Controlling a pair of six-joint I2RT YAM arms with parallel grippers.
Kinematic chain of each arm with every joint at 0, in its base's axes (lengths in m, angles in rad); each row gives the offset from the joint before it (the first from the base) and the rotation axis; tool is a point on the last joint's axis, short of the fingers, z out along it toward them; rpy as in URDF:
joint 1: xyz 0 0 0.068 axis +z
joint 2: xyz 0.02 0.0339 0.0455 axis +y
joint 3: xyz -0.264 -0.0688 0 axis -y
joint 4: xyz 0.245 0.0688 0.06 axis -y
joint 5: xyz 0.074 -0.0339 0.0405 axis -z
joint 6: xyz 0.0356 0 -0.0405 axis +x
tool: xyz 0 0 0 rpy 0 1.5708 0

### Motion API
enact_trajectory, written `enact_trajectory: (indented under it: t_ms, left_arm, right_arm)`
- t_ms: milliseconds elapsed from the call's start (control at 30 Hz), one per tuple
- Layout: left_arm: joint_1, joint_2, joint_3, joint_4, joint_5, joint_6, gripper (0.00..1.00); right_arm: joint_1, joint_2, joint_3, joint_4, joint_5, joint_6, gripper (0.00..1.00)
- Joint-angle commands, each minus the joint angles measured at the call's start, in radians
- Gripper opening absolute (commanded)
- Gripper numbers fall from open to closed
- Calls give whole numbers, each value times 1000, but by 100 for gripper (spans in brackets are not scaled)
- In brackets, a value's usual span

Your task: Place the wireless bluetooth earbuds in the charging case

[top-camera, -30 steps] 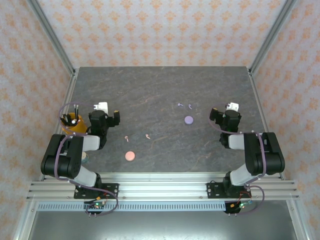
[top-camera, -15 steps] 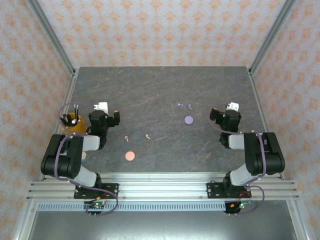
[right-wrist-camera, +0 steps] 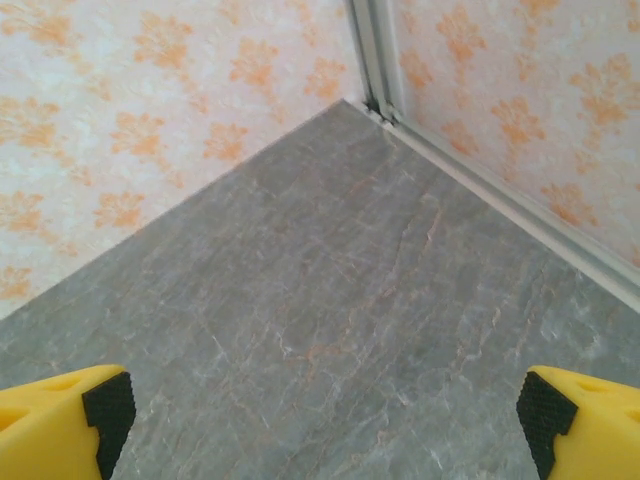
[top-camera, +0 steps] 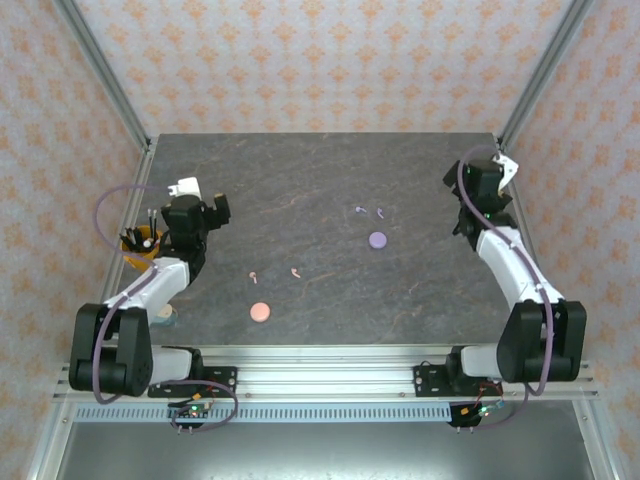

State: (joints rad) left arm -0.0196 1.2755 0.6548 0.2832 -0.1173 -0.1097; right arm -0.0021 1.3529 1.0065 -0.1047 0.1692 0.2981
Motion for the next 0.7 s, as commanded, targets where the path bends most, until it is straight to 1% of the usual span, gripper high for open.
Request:
enact_trajectory:
  t_ms: [0,133,300,367,467,567,667]
  left_arm:
    - [-15,-36,104,-241,-36,-139,100]
    - [-49,-32,220,-453,-25,-283,100]
    - [-131,-10,299,-622,-33,-378,100]
    - [-165,-17,302,-657,-34,-418,100]
    - [-223,-33,286,-677,-18,-512,100]
    - [-287,-33,276,-679,-9,-591,100]
    - [-344,-2,306,-708,-22,-646,100]
  right_arm:
    - [-6,63,54,-321,-33,63,99]
    - [-1,33,26,-322,-173,73,99]
    - [38,21,5,-380,-291,88,99]
    - [69,22,-6,-406,-320,83,99]
    - [111,28,-11,-455,-369,89,99]
    - [171,54,12,-525,-379,92,96]
    - [251,110,56,-590,-349,92,94]
